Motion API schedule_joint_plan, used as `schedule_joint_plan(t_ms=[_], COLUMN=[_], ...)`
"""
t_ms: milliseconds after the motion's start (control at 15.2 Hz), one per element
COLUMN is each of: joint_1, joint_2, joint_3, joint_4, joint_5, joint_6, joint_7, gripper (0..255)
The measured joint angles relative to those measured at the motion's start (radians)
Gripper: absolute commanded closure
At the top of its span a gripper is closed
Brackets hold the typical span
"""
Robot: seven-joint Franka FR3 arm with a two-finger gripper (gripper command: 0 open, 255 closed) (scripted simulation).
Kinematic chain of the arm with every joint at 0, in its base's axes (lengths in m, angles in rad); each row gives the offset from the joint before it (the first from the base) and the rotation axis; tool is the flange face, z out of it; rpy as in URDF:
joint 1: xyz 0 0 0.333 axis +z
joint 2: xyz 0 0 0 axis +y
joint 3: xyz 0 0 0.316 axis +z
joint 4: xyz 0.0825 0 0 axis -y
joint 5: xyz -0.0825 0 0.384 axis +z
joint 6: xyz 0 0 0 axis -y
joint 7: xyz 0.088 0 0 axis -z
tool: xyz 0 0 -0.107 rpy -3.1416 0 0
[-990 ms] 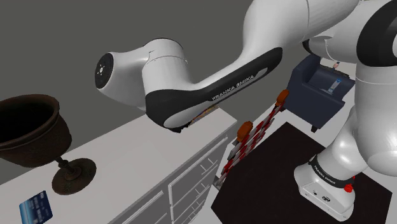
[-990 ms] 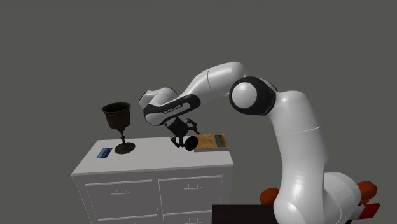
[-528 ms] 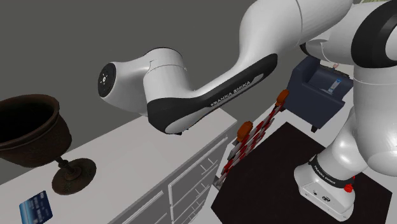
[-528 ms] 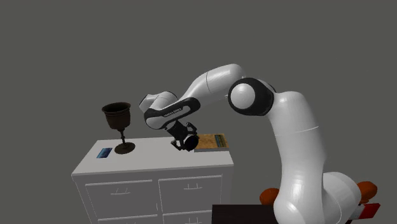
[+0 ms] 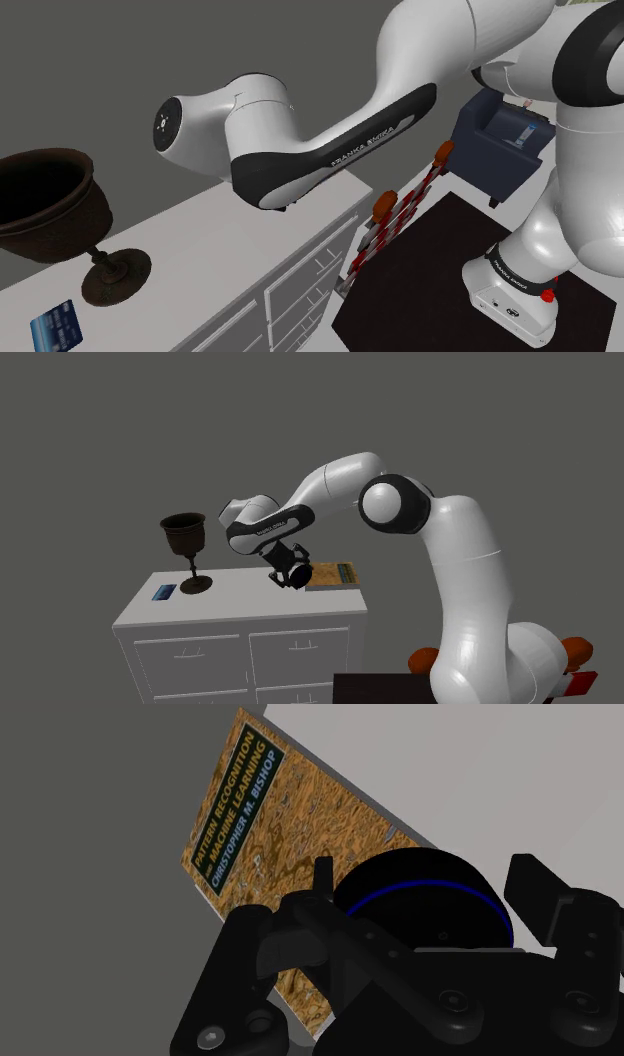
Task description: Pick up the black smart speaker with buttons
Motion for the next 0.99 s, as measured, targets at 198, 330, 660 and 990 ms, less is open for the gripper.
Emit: schedule_joint_plan(t_ms=[198, 330, 660, 990], joint_1=[-0.001, 0.003, 0.003, 0.01], joint_2=[-0.016, -0.022, -0.048, -0.063], joint_3=[0.004, 0.006, 0.01, 0.013], joint_4=[0.008, 0.027, 0.053, 0.094], joint_5=[0.006, 0.009, 0.016, 0.019], joint_6=[-0.019, -0.04, -0.08, -0.125], joint_7=[-0.012, -0.023, -0.05, -0.077], gripper=[255, 255, 255, 255])
